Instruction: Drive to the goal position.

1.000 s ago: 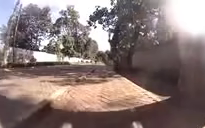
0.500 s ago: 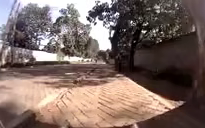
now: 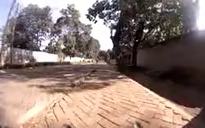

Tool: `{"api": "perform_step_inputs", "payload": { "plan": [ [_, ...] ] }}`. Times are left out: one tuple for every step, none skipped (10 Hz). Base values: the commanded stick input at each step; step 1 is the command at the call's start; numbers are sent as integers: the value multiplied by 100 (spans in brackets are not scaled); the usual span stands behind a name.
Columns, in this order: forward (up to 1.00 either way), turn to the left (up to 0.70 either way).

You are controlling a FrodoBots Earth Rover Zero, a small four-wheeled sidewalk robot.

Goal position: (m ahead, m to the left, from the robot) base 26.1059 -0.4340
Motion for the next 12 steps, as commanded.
{"api": "perform_step_inputs", "payload": {
  "plan": [
    [70,0],
    [70,0],
    [70,0],
    [70,0],
    [70,0],
    [70,0],
    [70,0],
    [70,0],
    [70,0],
    [70,0],
    [70,0],
    [70,0]
  ]
}}
